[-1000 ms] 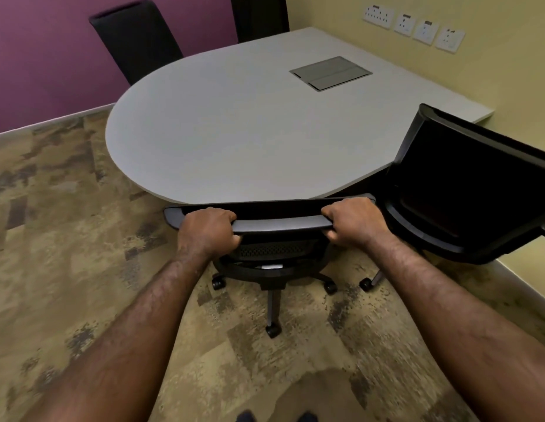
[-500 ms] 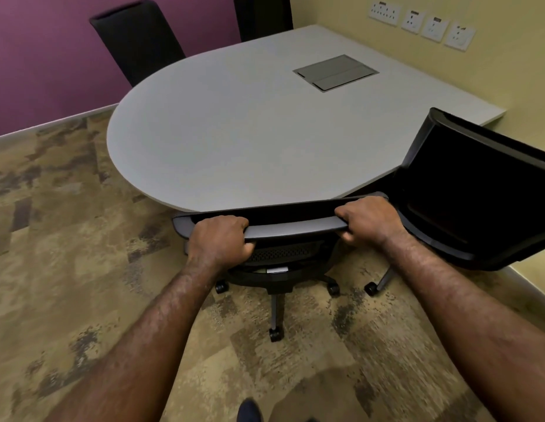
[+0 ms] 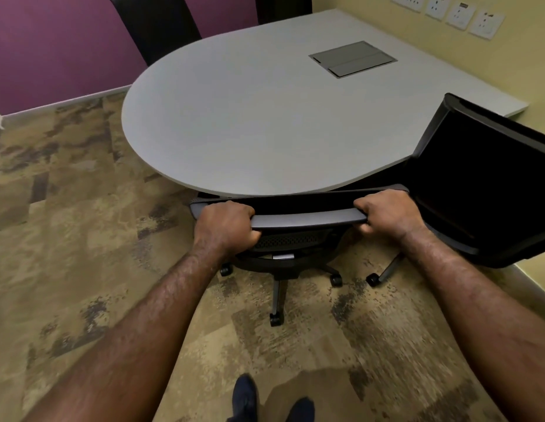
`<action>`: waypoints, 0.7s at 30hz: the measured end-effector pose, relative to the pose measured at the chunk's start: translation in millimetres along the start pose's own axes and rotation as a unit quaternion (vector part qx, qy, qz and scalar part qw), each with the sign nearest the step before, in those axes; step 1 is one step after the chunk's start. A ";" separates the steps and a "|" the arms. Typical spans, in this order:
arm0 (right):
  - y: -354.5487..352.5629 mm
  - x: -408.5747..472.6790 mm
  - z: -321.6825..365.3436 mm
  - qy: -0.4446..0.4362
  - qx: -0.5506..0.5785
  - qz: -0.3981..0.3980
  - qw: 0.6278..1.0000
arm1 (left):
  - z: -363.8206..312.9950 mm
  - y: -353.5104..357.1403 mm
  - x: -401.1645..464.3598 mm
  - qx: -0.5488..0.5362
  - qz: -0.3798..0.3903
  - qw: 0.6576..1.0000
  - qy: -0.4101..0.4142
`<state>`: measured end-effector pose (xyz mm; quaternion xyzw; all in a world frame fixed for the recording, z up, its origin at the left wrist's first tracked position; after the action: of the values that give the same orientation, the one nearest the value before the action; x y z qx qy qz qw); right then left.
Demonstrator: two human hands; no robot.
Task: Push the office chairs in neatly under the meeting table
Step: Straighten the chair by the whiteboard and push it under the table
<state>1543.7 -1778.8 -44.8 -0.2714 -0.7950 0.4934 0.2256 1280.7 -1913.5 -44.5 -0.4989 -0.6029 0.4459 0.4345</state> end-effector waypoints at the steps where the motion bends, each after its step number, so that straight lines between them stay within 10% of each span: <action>1: -0.1 -4.7 -0.2 0.002 -0.003 -0.003 1.000 | -3.3 0.9 -3.6 0.006 -0.006 1.000 0.004; 21: -0.6 -5.2 -6.3 0.023 -0.018 -0.011 1.000 | -8.3 -4.7 6.9 0.008 -0.015 1.000 0.024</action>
<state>1551.5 -1778.2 -42.1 -0.2778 -0.8011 0.4702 0.2450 1286.9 -1906.3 -37.5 -0.4969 -0.5961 0.4324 0.4591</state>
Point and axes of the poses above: each hand's wrist, its own x-axis towards the middle knuckle, its own y-axis out of the palm, z = x × y, the point moved 4 cm from there along x, towards the middle knuckle, and after that the axes turned 15 degrees about -x, right-handed, at the moved point
